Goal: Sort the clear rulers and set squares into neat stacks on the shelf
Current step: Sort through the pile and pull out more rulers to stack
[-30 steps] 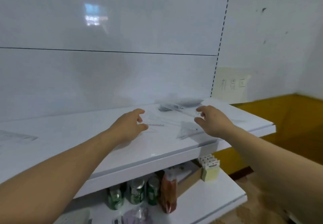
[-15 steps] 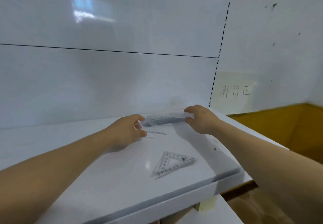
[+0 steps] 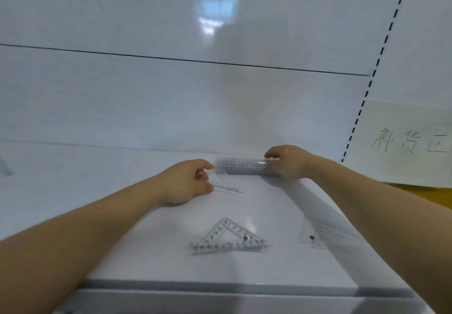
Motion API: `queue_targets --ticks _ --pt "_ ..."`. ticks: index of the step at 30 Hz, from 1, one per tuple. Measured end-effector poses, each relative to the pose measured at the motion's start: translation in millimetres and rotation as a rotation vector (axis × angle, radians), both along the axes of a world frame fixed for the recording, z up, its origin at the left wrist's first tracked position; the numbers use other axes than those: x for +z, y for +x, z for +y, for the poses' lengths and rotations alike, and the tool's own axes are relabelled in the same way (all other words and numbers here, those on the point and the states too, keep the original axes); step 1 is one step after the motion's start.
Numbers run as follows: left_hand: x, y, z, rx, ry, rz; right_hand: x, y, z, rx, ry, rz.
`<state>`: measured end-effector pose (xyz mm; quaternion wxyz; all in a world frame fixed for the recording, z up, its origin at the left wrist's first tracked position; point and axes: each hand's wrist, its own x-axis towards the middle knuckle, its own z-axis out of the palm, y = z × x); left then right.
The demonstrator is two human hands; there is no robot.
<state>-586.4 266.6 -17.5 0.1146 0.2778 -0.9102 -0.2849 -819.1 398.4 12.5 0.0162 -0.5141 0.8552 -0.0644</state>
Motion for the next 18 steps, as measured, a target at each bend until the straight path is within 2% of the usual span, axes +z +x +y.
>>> queue_targets --ticks 8,14,18 --pt "-2.6 -0.4 37.2 0.195 -0.001 0.033 -8.6 -12.3 7.0 0.151 0.016 0.057" --pt "-5.3 1.2 46.6 0.208 -0.039 0.038 -13.9 -12.6 11.0 0.117 -0.031 0.019" --pt "-1.4 4.5 54.2 0.212 -0.042 0.035 -13.1 0.5 20.2 0.145 -0.143 -0.004"
